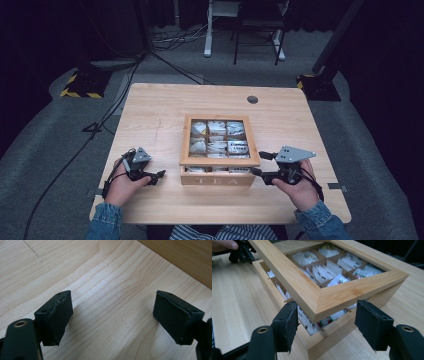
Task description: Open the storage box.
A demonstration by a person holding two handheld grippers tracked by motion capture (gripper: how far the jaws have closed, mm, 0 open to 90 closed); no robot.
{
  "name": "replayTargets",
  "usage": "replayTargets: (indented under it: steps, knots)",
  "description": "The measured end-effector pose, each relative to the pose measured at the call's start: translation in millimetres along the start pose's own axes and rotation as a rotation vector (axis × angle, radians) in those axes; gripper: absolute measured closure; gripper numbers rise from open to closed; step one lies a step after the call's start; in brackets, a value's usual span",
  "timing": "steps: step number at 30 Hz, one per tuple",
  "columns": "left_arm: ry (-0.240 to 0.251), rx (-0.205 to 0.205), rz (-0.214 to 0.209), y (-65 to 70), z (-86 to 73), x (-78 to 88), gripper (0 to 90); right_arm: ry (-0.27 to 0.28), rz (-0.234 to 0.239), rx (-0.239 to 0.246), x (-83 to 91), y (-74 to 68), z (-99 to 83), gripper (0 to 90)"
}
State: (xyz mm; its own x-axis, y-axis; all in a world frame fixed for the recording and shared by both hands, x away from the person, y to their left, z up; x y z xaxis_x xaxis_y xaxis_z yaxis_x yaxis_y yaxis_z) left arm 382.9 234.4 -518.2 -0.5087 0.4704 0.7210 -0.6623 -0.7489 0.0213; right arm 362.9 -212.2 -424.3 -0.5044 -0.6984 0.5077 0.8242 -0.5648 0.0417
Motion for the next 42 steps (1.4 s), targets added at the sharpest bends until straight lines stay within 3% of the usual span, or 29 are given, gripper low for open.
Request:
replayTargets:
  steps: [16,34,42]
  knots:
    - [0.001,0.020,0.022,3.5,-1.8,1.5,17.0,0.113,-0.032,0.001,10.4,15.5,37.4,34.7]
    - [-0.003,0.021,0.022,5.4,-2.9,2.8,16.8,0.192,-0.065,-0.023,0.7,36.0,68.9,35.0]
    - [-0.001,0.022,0.023,4.4,-1.4,1.5,17.0,0.268,-0.097,-0.072,-4.7,47.6,80.9,36.3]
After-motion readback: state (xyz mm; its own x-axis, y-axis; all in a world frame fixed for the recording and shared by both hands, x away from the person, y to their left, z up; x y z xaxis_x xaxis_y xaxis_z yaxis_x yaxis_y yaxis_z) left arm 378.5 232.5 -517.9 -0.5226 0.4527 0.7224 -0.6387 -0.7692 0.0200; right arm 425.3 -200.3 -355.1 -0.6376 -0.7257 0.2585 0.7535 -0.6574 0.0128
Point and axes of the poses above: each handheld gripper's, and its own axes: x roughly backward along the jaws, z roughly out of its top, y roughly to its right, the point moved 2 cm from there along -x, roughly forward along the jaws
